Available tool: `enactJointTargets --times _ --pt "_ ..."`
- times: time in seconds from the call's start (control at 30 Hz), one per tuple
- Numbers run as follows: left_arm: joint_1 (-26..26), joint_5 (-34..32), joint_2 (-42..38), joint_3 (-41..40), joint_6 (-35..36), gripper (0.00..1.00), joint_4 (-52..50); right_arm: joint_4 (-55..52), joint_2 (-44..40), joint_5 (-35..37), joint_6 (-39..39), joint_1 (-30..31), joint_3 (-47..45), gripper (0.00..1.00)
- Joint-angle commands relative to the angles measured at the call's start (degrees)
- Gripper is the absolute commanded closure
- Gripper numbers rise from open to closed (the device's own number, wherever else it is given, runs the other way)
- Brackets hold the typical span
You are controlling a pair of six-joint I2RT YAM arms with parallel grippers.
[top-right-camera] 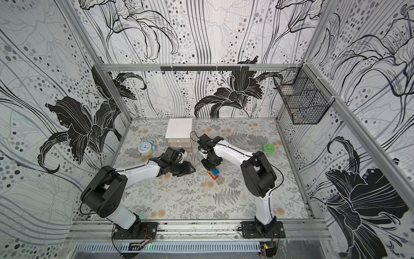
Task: Assemble the number 5 with lego
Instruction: Adjust the lego brick at the center of the board.
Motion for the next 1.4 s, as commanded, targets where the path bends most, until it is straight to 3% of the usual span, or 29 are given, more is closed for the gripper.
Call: enactJointTargets --times 0.0,0.47,0.83,1.37 --pt "0.5 -1.0 -1.5 -0.8 0.4 0.45 1.4 -4.9 3.4 0.7 -1.2 0.4 1.1 0.70" --pt "0.5 -1.4 -2.4 -1.9 0.3 0.45 1.7 -12.4 10.9 0.9 -1.2 0.7 6.4 0.71" --pt "0.5 -1.6 -3.0 -2.5 0.2 0.45 1.6 -12.6 10.8 0.1 -1.0 0.7 7.2 0.71" --pt "0.5 -1.8 -3.3 -1.3 0.6 0.45 0.4 -17.3 5.4 0.3 0.3 0.7 18.1 0.41"
